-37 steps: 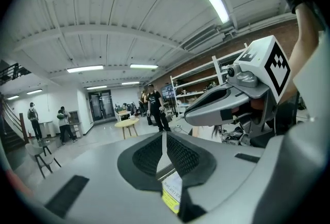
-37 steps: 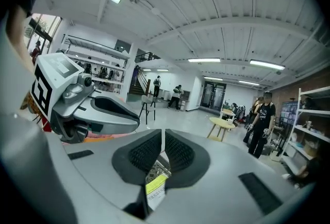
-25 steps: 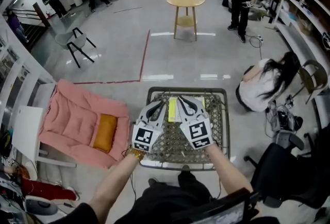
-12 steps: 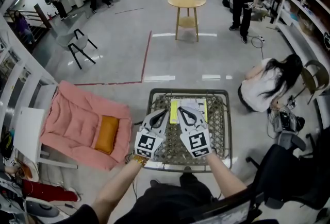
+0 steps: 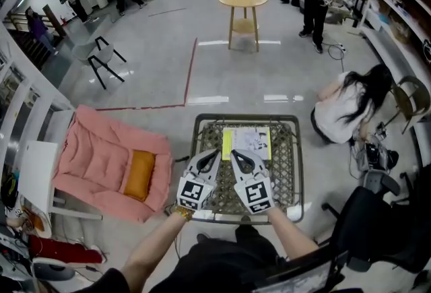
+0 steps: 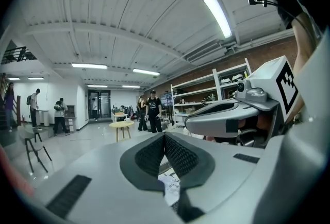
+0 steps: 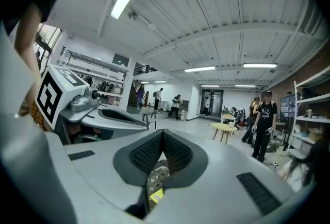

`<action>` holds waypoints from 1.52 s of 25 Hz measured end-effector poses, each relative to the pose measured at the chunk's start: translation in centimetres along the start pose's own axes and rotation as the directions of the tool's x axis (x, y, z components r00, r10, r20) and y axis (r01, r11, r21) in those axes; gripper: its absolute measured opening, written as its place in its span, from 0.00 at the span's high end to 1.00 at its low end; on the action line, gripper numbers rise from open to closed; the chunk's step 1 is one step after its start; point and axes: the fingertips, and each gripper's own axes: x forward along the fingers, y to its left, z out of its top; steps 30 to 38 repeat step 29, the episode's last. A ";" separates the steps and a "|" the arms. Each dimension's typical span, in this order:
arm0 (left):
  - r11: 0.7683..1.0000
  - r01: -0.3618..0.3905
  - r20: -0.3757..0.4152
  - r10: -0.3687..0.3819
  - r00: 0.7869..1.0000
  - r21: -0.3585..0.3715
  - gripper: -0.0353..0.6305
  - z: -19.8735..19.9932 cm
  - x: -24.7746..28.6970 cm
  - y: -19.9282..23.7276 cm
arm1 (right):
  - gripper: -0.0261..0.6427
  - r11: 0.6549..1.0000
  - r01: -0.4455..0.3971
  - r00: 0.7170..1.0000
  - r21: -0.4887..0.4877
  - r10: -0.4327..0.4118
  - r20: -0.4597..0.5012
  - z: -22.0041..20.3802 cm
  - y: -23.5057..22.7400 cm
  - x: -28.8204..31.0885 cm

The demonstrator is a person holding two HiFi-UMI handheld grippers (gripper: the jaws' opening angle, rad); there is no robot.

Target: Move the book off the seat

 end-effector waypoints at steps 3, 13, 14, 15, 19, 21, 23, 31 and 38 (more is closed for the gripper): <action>1.000 0.007 -0.024 -0.007 1.000 -0.002 0.93 -1.1 0.3 -0.3 | 0.94 1.000 -0.013 0.999 0.007 0.013 -0.041 -1.3 0.5 0.4; 1.000 0.012 -0.071 -0.014 0.997 -0.023 0.93 -3.0 0.6 -0.8 | 0.94 0.999 -0.029 0.996 0.034 0.032 -0.086 -3.1 0.7 0.4; 1.000 0.013 -0.073 -0.014 0.997 -0.025 0.93 -3.2 0.6 -0.9 | 0.94 0.999 -0.029 0.995 0.034 0.032 -0.089 -3.3 0.7 0.3; 1.000 0.013 -0.075 -0.015 0.997 -0.027 0.93 -3.3 0.7 -1.1 | 0.94 0.999 -0.028 0.995 0.034 0.031 -0.095 -3.6 0.6 0.3; 0.999 0.018 -0.082 -0.020 0.996 -0.027 0.93 -3.6 1.0 -1.6 | 0.94 0.999 -0.033 0.994 0.039 0.037 -0.098 -4.1 0.5 0.2; 0.999 0.017 -0.086 -0.020 0.996 -0.029 0.93 -3.7 1.0 -1.5 | 0.94 0.998 -0.039 0.994 0.043 0.043 -0.101 -4.1 0.5 0.2; 1.000 0.015 -0.090 -0.018 0.996 -0.027 0.93 -3.8 1.0 -1.4 | 0.94 0.998 -0.043 0.993 0.041 0.047 -0.106 -4.2 0.5 0.3; 0.999 0.017 -0.091 -0.019 0.996 -0.031 0.93 -3.8 1.3 -1.8 | 0.94 0.997 -0.056 0.994 0.047 0.061 -0.094 -3.9 0.3 0.2; 0.999 0.017 -0.091 -0.019 0.996 -0.031 0.93 -3.8 1.3 -1.8 | 0.94 0.997 -0.056 0.994 0.047 0.061 -0.094 -3.9 0.3 0.2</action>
